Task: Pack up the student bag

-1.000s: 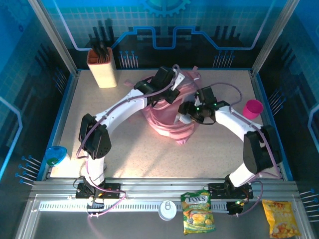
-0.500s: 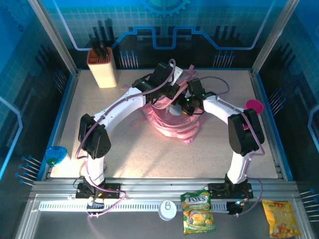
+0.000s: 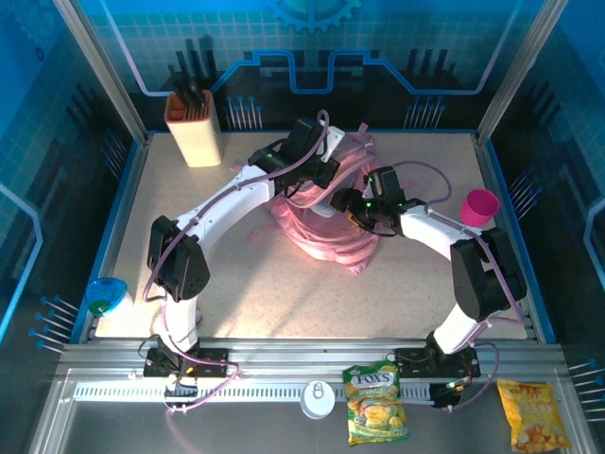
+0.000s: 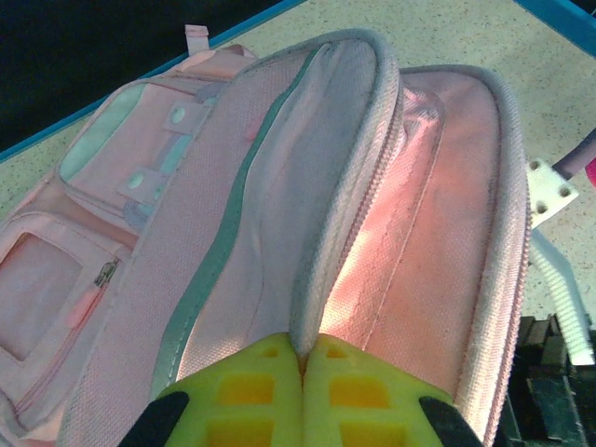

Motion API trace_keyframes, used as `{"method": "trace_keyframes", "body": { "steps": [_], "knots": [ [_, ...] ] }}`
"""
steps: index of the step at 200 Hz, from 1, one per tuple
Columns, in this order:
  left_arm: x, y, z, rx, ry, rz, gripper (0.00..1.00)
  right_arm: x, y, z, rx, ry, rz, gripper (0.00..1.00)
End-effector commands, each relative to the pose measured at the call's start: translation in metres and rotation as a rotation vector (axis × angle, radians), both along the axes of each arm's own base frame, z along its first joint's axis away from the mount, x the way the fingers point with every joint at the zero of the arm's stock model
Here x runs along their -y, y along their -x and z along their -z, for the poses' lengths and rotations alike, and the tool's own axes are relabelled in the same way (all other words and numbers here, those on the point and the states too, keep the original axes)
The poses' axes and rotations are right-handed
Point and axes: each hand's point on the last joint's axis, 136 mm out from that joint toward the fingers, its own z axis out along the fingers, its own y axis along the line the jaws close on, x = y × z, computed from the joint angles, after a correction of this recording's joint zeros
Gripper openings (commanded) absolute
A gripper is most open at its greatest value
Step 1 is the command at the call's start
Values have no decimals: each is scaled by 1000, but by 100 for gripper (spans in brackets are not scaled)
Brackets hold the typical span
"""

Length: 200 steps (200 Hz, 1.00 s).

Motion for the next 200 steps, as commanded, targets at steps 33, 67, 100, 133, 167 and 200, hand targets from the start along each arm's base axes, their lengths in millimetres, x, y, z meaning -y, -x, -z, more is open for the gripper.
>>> {"method": "trace_keyframes", "body": {
  "steps": [33,67,100,133,167,200],
  "knots": [
    [5,6,-65,114,146,27,0,-28,-38,-6,71,-117,29,45],
    [5,5,-66,107,158,17,0,-32,-76,-7,150,-129,108,26],
    [4,4,-68,103,169,5,0,-43,-109,-10,207,-177,161,22],
    [1,2,-64,86,174,-11,0,-46,-108,-14,210,-218,159,30],
    [1,1,-58,62,192,-11,0,-19,-63,-22,198,-176,174,44],
    [7,4,-43,15,204,24,0,10,-7,-19,146,-132,211,51]
  ]
}}
